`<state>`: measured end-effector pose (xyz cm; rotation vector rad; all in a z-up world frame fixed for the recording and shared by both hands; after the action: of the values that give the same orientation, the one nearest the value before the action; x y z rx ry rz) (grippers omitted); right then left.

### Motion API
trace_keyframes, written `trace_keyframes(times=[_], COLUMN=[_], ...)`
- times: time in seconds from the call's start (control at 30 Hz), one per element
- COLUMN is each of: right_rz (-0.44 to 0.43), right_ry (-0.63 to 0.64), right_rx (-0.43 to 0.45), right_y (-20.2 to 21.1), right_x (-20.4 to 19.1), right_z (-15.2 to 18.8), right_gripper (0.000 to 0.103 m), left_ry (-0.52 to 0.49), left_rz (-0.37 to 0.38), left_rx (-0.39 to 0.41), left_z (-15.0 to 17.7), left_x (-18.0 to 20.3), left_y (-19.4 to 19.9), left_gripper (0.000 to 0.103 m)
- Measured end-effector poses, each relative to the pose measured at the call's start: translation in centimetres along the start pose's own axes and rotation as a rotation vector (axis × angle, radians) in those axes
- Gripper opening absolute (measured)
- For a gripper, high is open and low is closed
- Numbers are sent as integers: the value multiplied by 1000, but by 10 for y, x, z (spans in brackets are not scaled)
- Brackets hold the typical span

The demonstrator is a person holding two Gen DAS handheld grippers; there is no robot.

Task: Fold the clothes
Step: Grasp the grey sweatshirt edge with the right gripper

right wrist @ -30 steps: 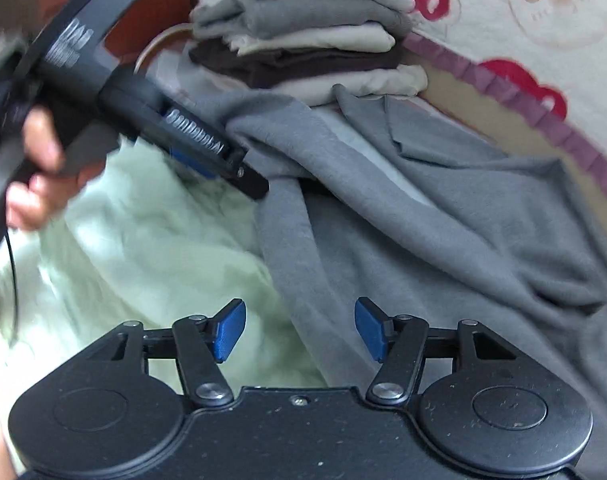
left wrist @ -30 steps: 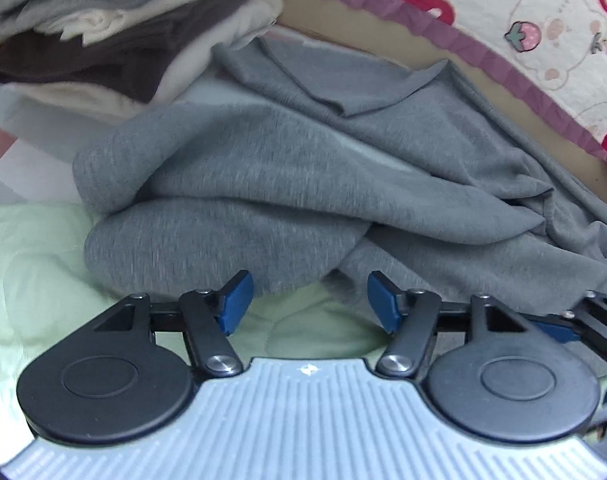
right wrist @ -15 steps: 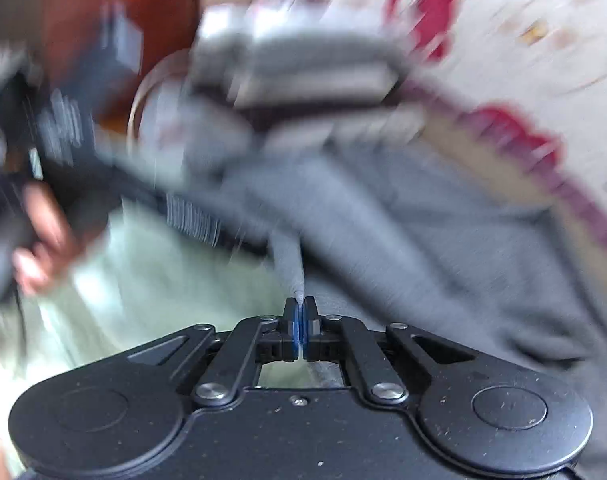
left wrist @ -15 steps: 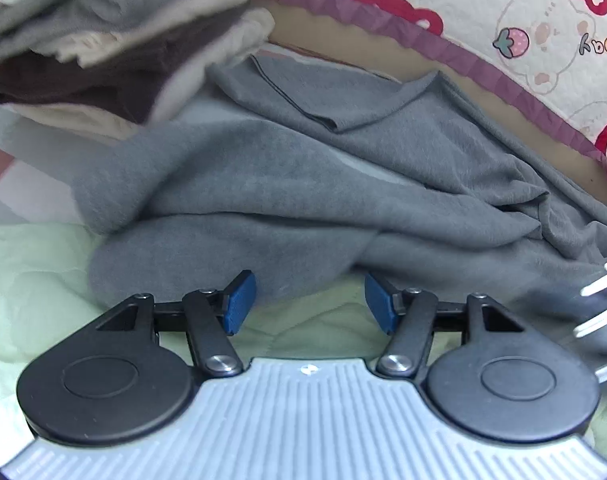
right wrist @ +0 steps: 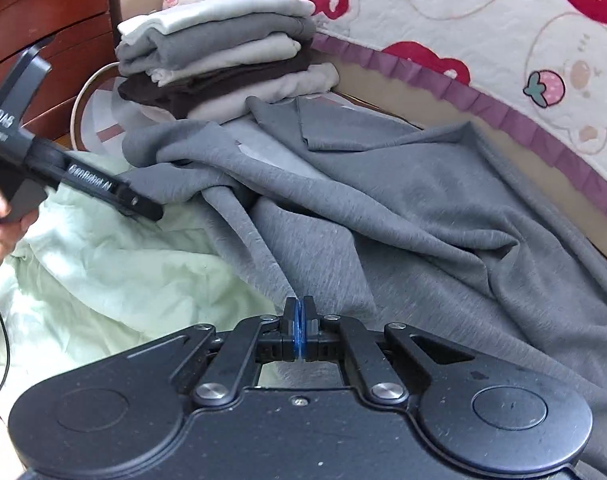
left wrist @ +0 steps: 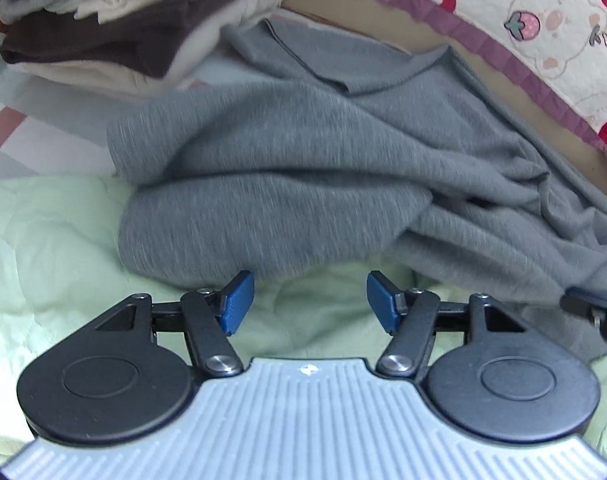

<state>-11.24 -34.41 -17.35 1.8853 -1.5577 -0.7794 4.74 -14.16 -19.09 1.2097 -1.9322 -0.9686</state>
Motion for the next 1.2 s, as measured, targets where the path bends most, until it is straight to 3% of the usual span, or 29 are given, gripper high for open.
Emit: trace_keyframes(times=[0.07,0.17,0.27,0.47,0.57,0.63,0.67,0.7,0.73,0.77,0.9,0.97,1.03,1.1,1.13,1.17,1.2], right_rz=[1,3,6,10,-10,-37,-65,-90,-111,-133,-74,-58,-50,-13,15,16,7], right_ry=[-14,-35,-56,-98,-111,-106,-102,-92,-81,-69,17,54,74,57,49,57,71], right_rx=[2,4,7,12,8,12,5,0,-3,-7,-31,-44,-45,-30,-22,-4,17], right_y=[-1,-2,-2,-4,-3,-1,1,3,5,7,-4,-16,-27,-38,-42,-40,-37], right_x=[3,8,13,22,25,22,20,18,15,13,6,3,3,8,11,13,15], right_z=[3,7,10,18,21,22,22,23,24,24,30,32,33,29,27,24,20], right_gripper=[1,1,1,1,5,13,22,45,57,59,63,63,63,62,60,49,4], left_ry=[-63,-175,-214,-204,-165,-155,-155,-157,-157,-154,-128,-103,-106,-92,-74,-57,-46], left_rz=[3,21,-3,-108,-106,-105,-111,-120,-129,-134,-170,-217,-243,-254,-235,-217,-207], left_rx=[4,78,129,142,137,135,141,150,160,169,216,271,292,276,258,239,227], left_z=[8,13,12,6,5,5,5,4,4,3,-2,-6,-10,-11,-9,-8,-8], left_x=[5,21,34,37,35,33,33,33,33,32,27,22,15,8,4,1,-1], left_y=[-2,-2,-4,-18,-21,-21,-21,-20,-20,-19,-15,-11,-9,-12,-14,-16,-18], left_gripper=[66,67,76,77,77,77,77,77,77,77,77,70,39,25,23,21,13])
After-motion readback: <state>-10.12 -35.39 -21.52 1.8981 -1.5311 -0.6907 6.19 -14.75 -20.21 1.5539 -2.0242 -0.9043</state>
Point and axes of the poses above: each gripper's, at about its wrist camera, not at the fingertips, and y roughly against the way its jaws point, x to its right, z to its underside, the point moved 4 cm from there along -y, roughly the way its jaws point, and after that the axes turned 7 degrees about -z, right-handed, at the moved point
